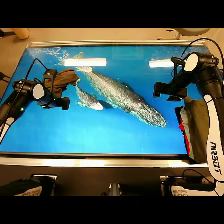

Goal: Fold the shirts.

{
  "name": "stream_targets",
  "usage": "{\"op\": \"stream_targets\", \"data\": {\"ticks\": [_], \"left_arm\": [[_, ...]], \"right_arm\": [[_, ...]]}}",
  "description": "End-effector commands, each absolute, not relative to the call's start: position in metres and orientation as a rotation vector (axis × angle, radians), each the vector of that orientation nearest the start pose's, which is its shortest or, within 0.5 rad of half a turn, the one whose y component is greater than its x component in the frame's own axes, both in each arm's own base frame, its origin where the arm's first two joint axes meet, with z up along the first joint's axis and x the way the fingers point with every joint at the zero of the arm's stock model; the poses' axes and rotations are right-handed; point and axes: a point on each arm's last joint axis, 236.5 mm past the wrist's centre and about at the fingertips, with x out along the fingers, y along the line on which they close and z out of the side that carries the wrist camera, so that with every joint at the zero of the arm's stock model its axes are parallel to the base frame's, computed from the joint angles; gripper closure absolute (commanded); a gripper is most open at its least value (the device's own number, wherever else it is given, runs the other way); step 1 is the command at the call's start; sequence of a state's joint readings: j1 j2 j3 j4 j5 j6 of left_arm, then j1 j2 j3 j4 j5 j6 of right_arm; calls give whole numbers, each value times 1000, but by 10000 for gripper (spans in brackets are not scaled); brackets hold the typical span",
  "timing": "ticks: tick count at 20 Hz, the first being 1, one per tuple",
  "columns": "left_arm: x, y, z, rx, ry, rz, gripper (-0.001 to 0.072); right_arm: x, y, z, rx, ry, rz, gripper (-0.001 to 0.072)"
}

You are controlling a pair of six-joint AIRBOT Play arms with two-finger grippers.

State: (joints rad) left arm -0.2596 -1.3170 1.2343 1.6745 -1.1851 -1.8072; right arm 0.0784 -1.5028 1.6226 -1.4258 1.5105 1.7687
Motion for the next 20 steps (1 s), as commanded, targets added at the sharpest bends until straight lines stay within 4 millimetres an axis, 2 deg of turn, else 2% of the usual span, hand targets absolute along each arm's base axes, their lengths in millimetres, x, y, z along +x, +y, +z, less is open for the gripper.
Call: {"op": "stream_targets", "data": {"ticks": [1,15,20], "left_arm": [[388,-79,19,53,1251,-17,0],[388,-80,19,51,1251,-17,0],[415,-100,28,-15,1134,-74,1]], "right_arm": [[411,67,61,218,1408,42,47],[411,67,61,218,1408,42,47],[416,66,62,208,1385,47,46]]}}
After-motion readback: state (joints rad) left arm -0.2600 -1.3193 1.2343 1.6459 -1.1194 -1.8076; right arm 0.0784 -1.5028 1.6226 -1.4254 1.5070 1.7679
